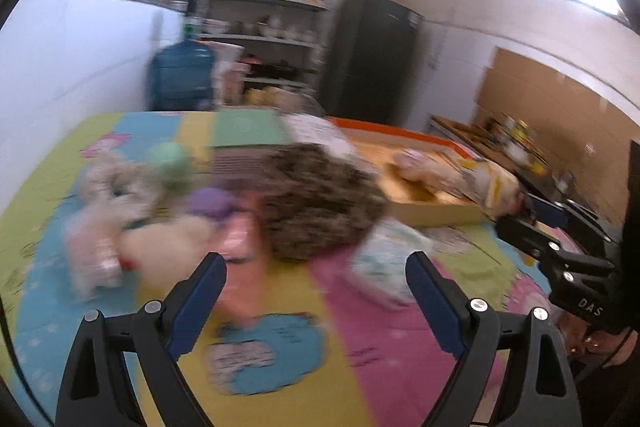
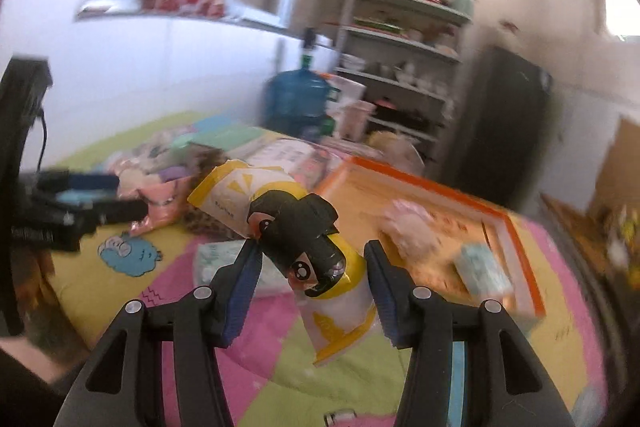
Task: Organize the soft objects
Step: 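Grasp another white tissue pack with the left tool while the right tool holds the snack bag, then carry the tissue pack and snack bag into the wooden box and open both tools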
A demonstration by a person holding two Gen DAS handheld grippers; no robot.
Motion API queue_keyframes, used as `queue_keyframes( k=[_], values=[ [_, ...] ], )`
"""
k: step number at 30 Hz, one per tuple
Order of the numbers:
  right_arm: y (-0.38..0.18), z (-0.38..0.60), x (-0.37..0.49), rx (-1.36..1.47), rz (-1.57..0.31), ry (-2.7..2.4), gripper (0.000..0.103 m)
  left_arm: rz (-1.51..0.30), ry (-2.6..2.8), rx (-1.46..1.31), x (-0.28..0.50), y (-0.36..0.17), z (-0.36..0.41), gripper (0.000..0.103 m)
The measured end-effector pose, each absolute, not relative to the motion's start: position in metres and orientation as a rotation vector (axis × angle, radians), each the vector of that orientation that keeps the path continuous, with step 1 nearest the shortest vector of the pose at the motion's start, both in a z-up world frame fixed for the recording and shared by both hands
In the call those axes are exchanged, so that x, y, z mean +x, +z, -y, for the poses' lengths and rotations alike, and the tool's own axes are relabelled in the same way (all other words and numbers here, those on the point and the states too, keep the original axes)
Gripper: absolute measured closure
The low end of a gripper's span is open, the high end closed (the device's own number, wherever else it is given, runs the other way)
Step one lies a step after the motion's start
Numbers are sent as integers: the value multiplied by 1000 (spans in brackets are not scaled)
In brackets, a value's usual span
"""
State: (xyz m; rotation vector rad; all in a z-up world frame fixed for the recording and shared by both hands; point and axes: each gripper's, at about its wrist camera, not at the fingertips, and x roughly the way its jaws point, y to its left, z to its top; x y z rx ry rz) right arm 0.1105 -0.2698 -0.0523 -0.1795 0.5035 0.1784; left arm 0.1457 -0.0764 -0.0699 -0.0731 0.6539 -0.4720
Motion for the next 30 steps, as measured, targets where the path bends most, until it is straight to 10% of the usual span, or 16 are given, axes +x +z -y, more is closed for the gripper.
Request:
queue_keyframes(
  k=[12,18,30],
  values=[
    [-54,302,81,-42,-490,156,48,-852,-648,55,186,-101,144,15],
    [-60,308,78,-16,-492,161,48,-849,-608,83,185,-103,153,42],
    [-61,313,81,1,-492,160,48,-802,-596,41,164,-97,152,50]
  ],
)
